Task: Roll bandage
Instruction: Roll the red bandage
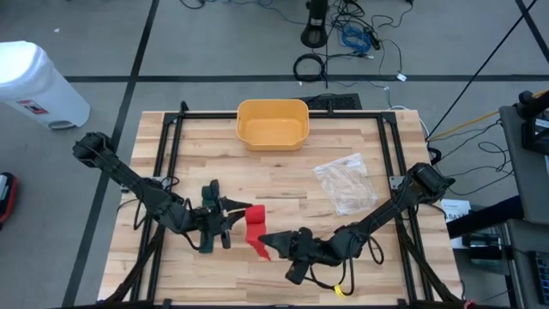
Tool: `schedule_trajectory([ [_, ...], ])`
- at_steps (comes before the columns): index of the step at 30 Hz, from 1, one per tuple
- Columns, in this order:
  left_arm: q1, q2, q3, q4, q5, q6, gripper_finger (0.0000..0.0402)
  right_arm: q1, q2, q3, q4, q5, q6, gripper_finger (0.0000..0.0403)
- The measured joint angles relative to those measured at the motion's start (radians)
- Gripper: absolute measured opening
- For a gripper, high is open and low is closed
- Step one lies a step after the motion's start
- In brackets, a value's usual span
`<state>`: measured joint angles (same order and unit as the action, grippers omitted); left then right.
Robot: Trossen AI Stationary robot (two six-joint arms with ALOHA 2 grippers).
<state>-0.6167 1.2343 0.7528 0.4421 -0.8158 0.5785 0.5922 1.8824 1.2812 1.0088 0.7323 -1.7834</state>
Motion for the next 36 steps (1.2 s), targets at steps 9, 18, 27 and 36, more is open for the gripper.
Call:
schedule_trajectory([
  [9, 0.0, 0.0, 0.0, -0.014, 0.047, 0.0, 0.0057, -0.019, -0.008, 0.0, 0.027, -0.007, 0.011, 0.0],
  [18, 0.0, 0.0, 0.0, -0.038, 0.146, 0.0, 0.0056, -0.045, -0.008, 0.043, 0.011, -0.007, 0.1, 0.0],
  [27, -0.001, -0.002, 0.001, -0.084, 0.171, -0.022, 0.0057, -0.063, -0.008, 0.166, -0.091, 0.001, 0.189, 0.0],
  [36, -0.001, -0.002, 0.001, -0.086, 0.233, -0.023, 0.0057, -0.118, -0.008, 0.22, -0.164, 0.005, 0.28, 0.0],
])
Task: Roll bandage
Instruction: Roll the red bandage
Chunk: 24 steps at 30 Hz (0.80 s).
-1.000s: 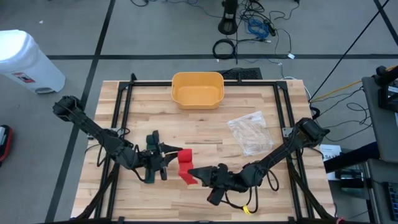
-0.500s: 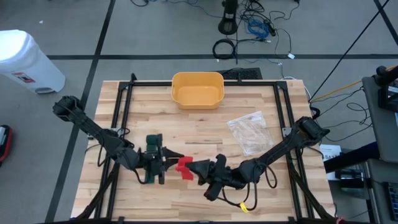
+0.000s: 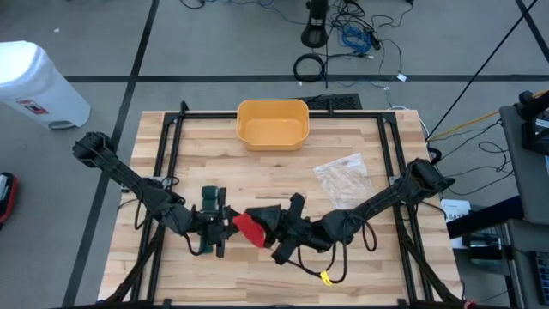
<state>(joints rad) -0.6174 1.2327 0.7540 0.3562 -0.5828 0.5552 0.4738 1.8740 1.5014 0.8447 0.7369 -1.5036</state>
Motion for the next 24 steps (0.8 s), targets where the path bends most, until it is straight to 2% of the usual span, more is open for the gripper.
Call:
schedule_trajectory([
  [24, -0.011, 0.002, -0.003, -0.045, 0.048, -0.024, 0.0056, -0.096, -0.002, 0.009, 0.03, 0.163, -0.072, 0.0],
])
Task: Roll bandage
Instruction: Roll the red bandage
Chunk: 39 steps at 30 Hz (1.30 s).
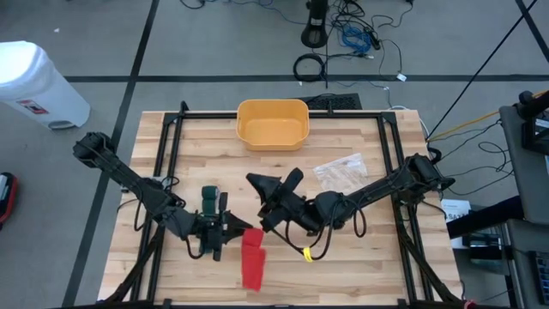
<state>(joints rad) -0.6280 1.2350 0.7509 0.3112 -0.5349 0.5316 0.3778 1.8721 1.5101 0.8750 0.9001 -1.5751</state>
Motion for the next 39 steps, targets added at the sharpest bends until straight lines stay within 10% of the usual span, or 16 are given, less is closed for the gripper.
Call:
schedule_trajectory([
  [21, -0.009, 0.0, 0.001, 0.016, -0.133, 0.054, 0.0056, 0.201, 0.0, -0.001, -0.01, 0.199, 0.231, 0.0],
  [33, -0.018, -0.001, 0.001, 0.049, -0.133, 0.056, 0.0056, 0.381, 0.002, -0.002, -0.438, 0.184, 0.867, 0.0],
  [39, -0.023, -0.002, 0.001, 0.08, -0.133, 0.058, 0.0056, 0.378, 0.002, -0.002, -0.744, -0.113, 1.33, 0.0],
])
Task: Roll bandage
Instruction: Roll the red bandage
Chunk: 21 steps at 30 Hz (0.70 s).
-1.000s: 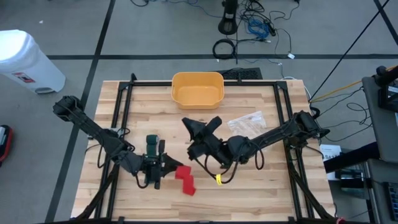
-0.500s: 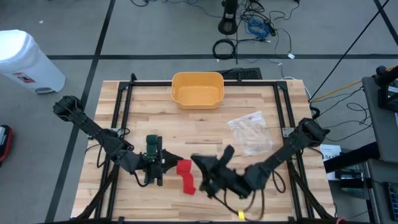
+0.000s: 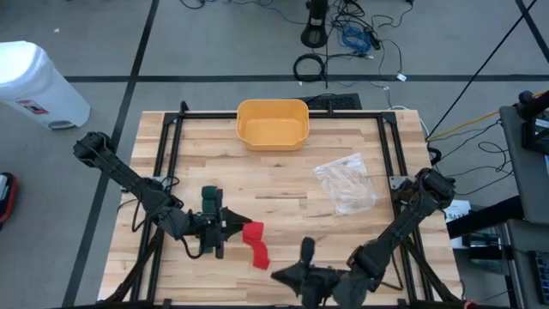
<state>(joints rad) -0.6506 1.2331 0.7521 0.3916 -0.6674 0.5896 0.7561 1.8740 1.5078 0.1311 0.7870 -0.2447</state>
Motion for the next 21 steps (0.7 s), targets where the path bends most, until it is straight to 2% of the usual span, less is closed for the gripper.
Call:
schedule_trajectory([
  [3, -0.001, 0.0, 0.001, -0.002, 0.002, 0.0, 0.0056, -0.02, 0.012, 0.0, -0.092, -0.127, 0.145, 0.0],
  [8, -0.006, 0.0, 0.001, -0.002, 0.004, 0.017, 0.0056, -0.053, 0.048, -0.001, -0.182, -0.135, 0.289, 0.0],
  [12, -0.007, 0.0, 0.001, -0.003, 0.004, 0.028, 0.0056, -0.09, 0.087, 0.0, -0.204, -0.139, 0.342, 0.0008],
  [21, -0.012, 0.0, 0.001, 0.004, 0.001, 0.057, 0.0056, -0.151, 0.14, -0.043, -0.212, -0.136, 0.455, 0.0082],
])
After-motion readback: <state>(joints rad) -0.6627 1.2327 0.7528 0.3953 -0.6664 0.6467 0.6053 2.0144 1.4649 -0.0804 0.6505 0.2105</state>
